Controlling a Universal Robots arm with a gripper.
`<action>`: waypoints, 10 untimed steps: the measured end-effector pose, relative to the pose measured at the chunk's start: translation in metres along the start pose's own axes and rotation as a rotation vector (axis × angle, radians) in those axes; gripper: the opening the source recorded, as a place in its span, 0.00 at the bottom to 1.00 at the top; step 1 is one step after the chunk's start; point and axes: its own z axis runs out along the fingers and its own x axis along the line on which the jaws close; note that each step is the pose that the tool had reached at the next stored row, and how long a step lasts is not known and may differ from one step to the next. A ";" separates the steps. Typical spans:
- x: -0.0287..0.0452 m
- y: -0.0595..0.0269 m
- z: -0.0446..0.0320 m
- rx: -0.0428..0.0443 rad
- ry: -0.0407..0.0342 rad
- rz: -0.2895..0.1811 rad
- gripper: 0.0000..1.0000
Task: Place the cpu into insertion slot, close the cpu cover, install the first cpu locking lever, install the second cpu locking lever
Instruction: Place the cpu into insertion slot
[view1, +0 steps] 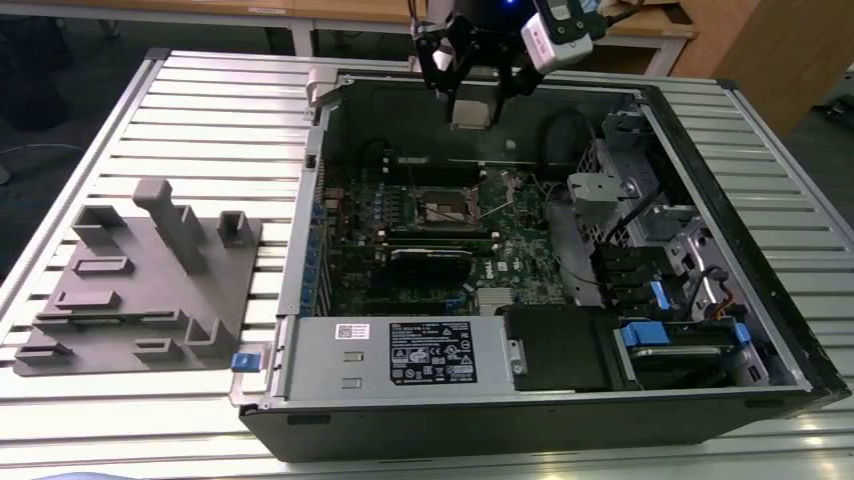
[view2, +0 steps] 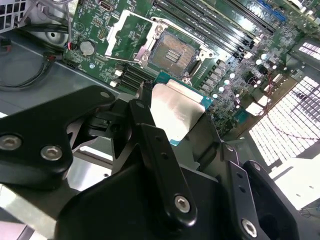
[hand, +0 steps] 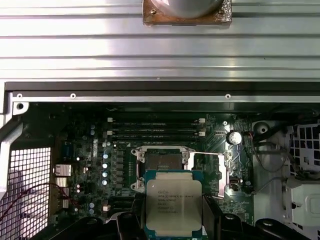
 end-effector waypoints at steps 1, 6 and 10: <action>0.0001 -0.0001 0.0015 -0.0001 0.0000 0.000 0.54; 0.0007 -0.0009 0.0098 -0.0001 0.0000 0.000 0.54; 0.0012 -0.0015 0.0162 -0.0001 0.0000 0.000 0.54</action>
